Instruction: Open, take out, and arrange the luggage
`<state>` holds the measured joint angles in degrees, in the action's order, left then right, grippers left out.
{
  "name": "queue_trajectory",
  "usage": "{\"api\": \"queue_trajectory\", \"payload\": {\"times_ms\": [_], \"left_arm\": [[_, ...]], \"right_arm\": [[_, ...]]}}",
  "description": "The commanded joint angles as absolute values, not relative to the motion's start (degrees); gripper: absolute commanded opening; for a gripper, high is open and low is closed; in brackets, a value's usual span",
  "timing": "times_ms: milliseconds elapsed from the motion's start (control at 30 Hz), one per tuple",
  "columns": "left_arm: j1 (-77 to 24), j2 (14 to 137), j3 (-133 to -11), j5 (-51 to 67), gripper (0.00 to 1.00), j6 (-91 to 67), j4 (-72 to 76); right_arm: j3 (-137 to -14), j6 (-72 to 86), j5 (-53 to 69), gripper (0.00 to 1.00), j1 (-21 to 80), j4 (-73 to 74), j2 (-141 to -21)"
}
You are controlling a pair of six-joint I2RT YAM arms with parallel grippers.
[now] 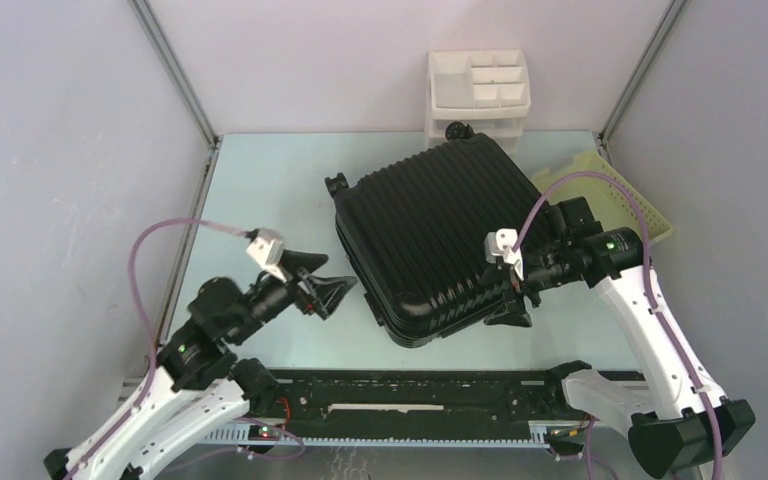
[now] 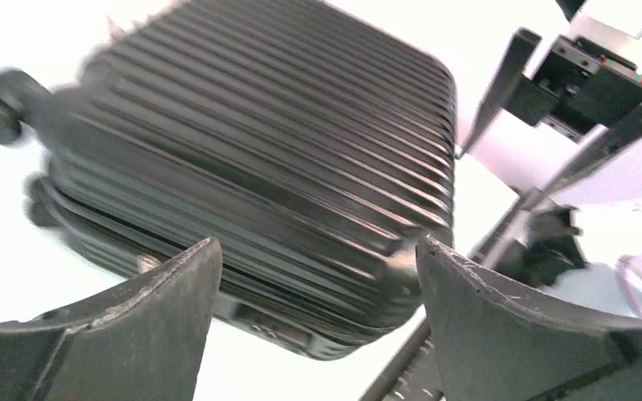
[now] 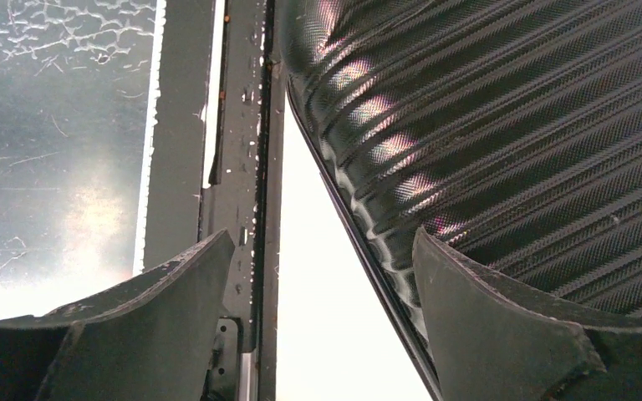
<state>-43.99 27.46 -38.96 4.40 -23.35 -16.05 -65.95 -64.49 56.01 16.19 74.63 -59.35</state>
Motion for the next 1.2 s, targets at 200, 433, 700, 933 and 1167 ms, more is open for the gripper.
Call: {"api": "queue_trajectory", "payload": {"times_ms": [200, 433, 700, 933, 1167], "left_arm": [[-39.31, 26.05, -22.76, -7.52, 0.91, -1.49, -2.72], [-27.44, 34.93, -8.48, 0.26, 0.96, -5.5, 26.5], [-22.51, 48.89, -4.85, 13.21, 0.94, -0.72, 46.52], [-21.01, 60.43, -8.51, 19.51, 0.76, 1.52, 49.98], [-20.04, 64.59, -11.87, 22.39, 0.66, 3.97, 49.99]], "right_arm": [[-58.46, -82.08, 61.17, 0.89, 13.6, 79.76, -57.58], [-53.52, -83.1, 62.84, 0.89, 12.5, 76.05, -57.97], [-51.02, -83.64, 64.03, 0.89, 9.7, 74.62, -58.27], [-50.79, -83.68, 63.66, 0.89, 9.58, 74.71, -58.58], [-50.71, -83.34, 63.17, 0.88, 9.41, 74.54, -58.63]]}}
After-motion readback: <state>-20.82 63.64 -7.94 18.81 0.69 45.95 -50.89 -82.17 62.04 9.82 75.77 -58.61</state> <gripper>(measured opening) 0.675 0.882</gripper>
